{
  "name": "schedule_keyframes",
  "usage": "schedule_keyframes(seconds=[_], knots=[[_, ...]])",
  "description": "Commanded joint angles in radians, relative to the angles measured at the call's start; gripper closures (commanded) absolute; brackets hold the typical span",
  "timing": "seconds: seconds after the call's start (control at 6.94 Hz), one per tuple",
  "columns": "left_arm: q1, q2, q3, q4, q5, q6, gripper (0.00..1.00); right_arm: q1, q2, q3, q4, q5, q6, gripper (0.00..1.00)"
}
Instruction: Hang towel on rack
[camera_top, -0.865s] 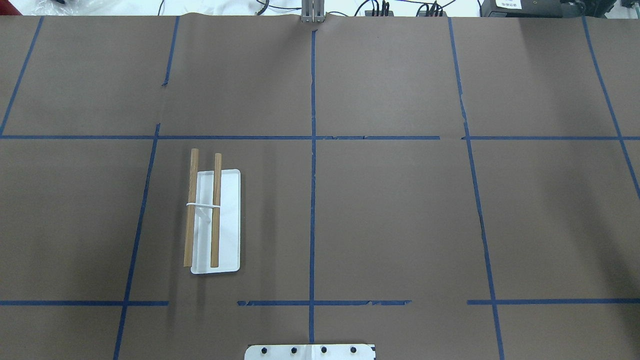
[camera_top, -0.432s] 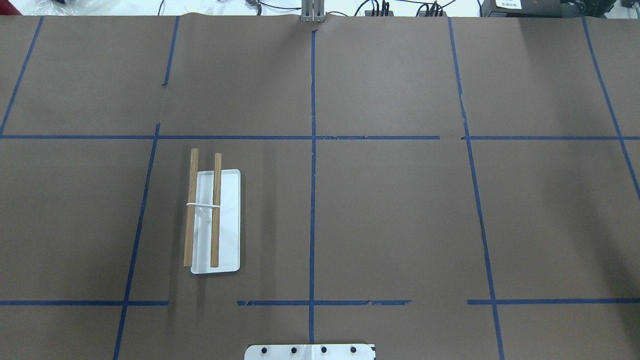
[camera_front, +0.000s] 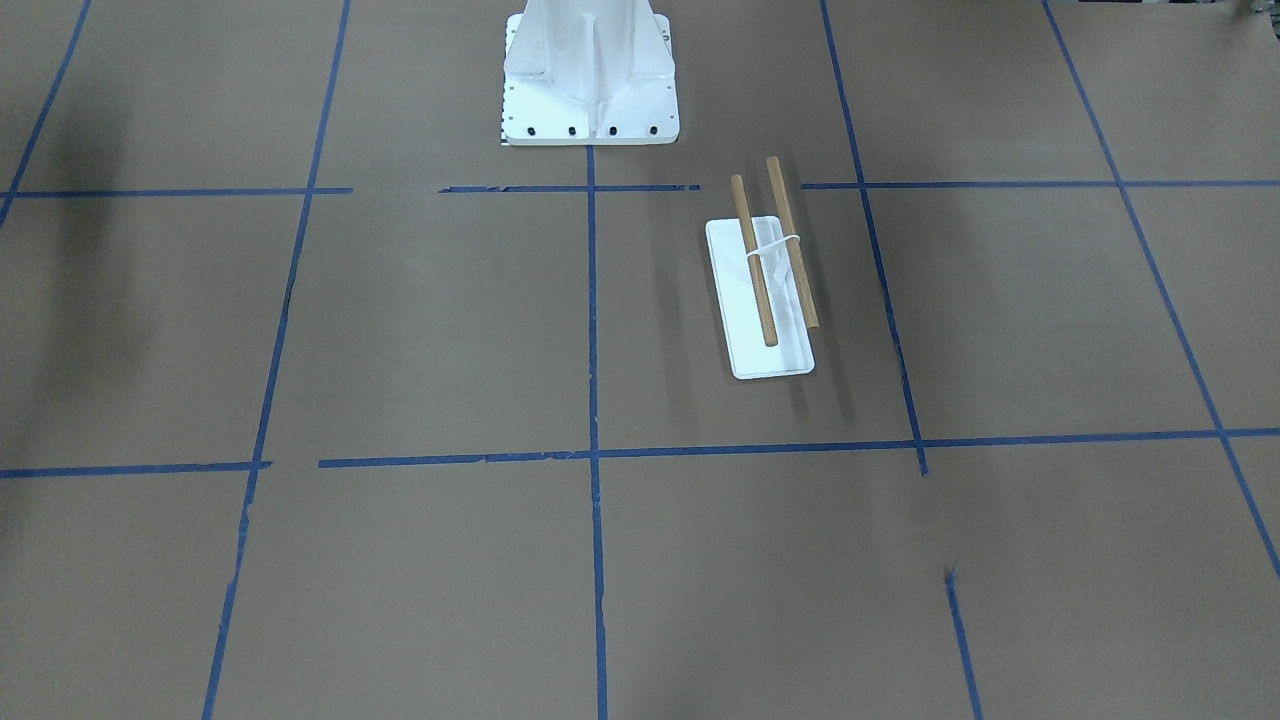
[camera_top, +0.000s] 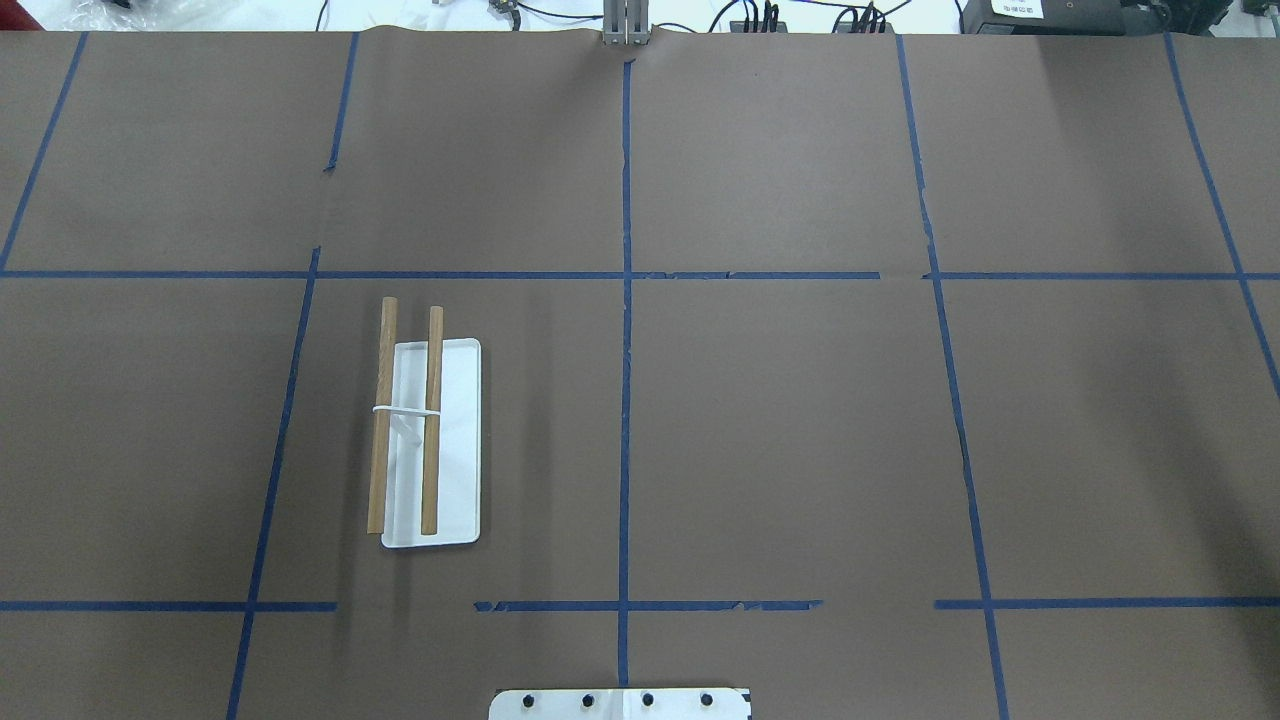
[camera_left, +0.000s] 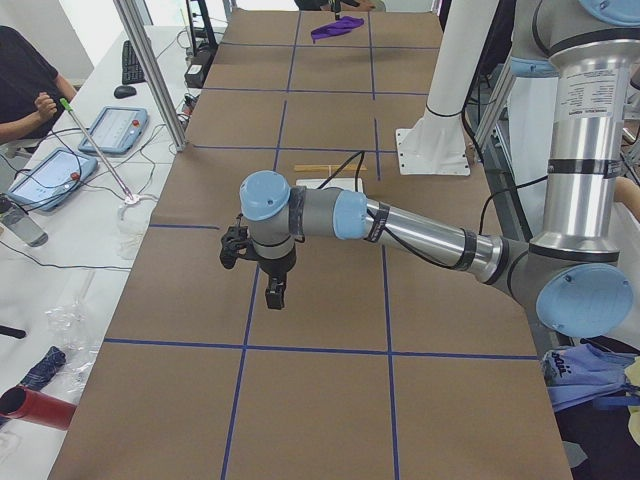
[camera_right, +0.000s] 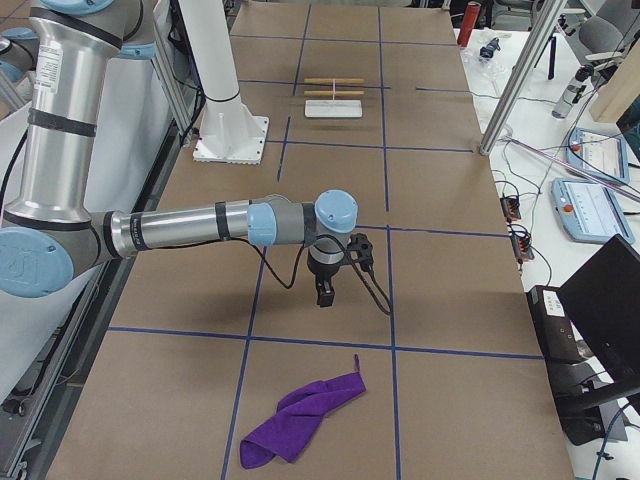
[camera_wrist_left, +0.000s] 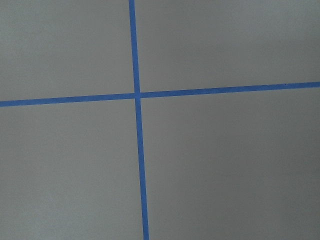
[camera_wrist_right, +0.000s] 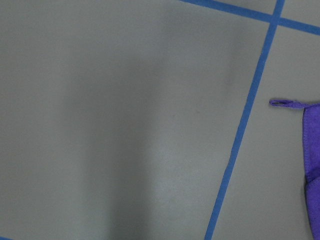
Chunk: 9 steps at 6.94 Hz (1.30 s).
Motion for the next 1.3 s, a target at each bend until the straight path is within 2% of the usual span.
schedule_keyframes(seconds=[0.0, 0.14, 0.29, 0.58, 0.86, 1.15], knots=[[0.001, -0.006, 0.004, -0.014, -0.001, 0.006, 0.00, 0.002, 0.002, -0.126, 0.115, -0.009, -0.002, 0.00], [0.005, -0.008, 0.010, -0.019, -0.025, 0.006, 0.00, 0.008, 0.026, -0.256, 0.238, -0.013, 0.001, 0.01], [0.005, -0.006, 0.029, -0.049, -0.096, -0.003, 0.00, 0.024, 0.090, -0.399, 0.301, -0.047, 0.000, 0.03], [0.016, -0.006, 0.033, -0.054, -0.102, 0.002, 0.00, 0.043, 0.170, -0.573, 0.355, -0.151, -0.006, 0.21], [0.018, -0.006, 0.030, -0.060, -0.100, 0.008, 0.00, 0.046, 0.259, -0.780, 0.484, -0.164, -0.031, 0.22], [0.019, -0.005, 0.027, -0.079, -0.102, 0.008, 0.00, 0.048, 0.275, -0.833, 0.506, -0.164, -0.048, 0.23]])
